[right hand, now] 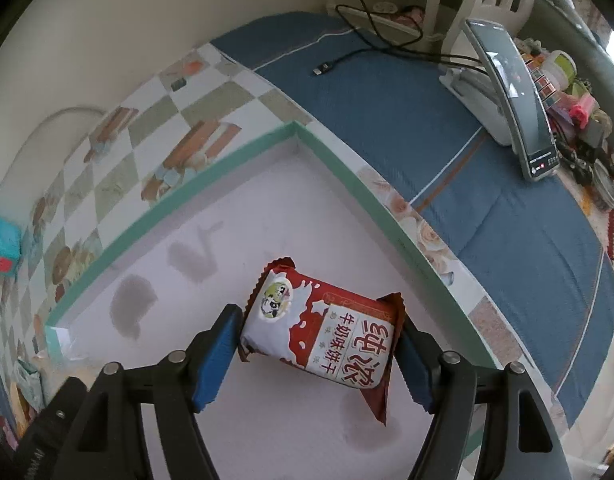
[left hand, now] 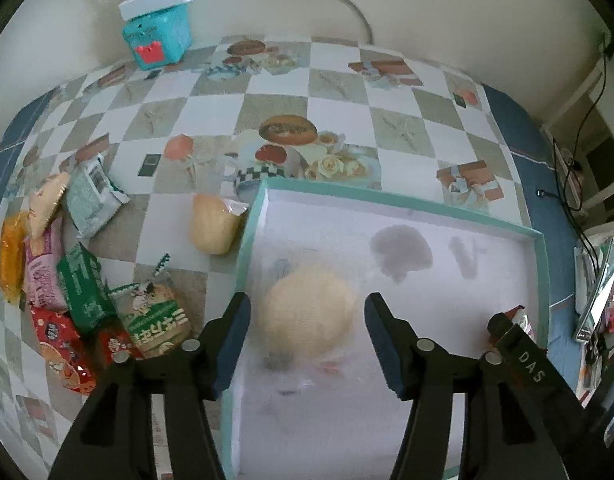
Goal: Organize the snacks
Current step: 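Carry the bun into the white tray with the left tool while the right tool drops the biscuit pack there, then withdraw both tools from the tray back over the snack pile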
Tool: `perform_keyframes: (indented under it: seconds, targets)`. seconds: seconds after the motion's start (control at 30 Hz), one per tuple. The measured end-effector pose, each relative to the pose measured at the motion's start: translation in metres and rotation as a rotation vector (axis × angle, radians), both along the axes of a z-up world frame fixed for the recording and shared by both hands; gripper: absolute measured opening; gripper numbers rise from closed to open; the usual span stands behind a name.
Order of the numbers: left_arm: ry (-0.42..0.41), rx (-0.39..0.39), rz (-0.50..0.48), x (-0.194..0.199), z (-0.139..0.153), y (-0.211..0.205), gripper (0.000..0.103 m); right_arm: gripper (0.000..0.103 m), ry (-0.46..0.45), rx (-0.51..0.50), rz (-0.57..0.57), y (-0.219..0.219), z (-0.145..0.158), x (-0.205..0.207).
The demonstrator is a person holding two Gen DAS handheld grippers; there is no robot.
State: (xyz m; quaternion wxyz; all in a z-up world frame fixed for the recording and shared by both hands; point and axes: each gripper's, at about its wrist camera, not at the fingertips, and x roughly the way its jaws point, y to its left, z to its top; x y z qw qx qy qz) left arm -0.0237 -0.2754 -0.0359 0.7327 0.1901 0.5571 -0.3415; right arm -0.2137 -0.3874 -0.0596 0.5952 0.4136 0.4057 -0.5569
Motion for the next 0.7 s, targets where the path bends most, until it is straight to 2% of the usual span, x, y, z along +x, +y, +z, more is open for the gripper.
perform_keyframes:
  seconds: [0.03, 0.13, 0.2, 0.23, 0.3, 0.4, 0.43, 0.5, 0.7]
  targets:
    - [0.001, -0.006, -0.006, 0.000, 0.002, 0.001, 0.076, 0.079, -0.001, -0.004, 0.002, 0.001, 0.002, -0.001]
    - [0.004, -0.019, -0.008, 0.000, 0.010, 0.007, 0.078, 0.087, 0.009, -0.020, 0.021, 0.007, 0.010, 0.003]
    - [0.004, -0.029, 0.011, 0.004, 0.017, 0.015, 0.081, 0.093, 0.013, -0.035, 0.035, 0.010, 0.016, 0.006]
    - [0.007, -0.042, 0.027, 0.008, 0.022, 0.021, 0.085, 0.097, 0.016, -0.042, 0.041, 0.013, 0.020, 0.009]
    - [0.007, -0.058, 0.061, 0.014, 0.028, 0.032, 0.086, 0.103, 0.023, -0.059, 0.058, 0.019, 0.025, 0.015]
    - [0.002, -0.065, 0.108, 0.025, 0.036, 0.053, 0.087, 0.103, 0.038, -0.085, 0.119, 0.033, 0.034, 0.031]
    - [-0.002, -0.069, 0.124, 0.030, 0.038, 0.061, 0.092, 0.103, 0.038, -0.088, 0.134, 0.034, 0.035, 0.036]
    - [-0.018, -0.075, 0.157, 0.039, 0.041, 0.077, 0.096, 0.103, 0.035, -0.090, 0.171, 0.046, 0.036, 0.045]
    - [-0.144, -0.030, 0.274, 0.069, 0.053, 0.126, 0.096, 0.103, 0.033, -0.082, 0.244, 0.072, 0.037, 0.066]
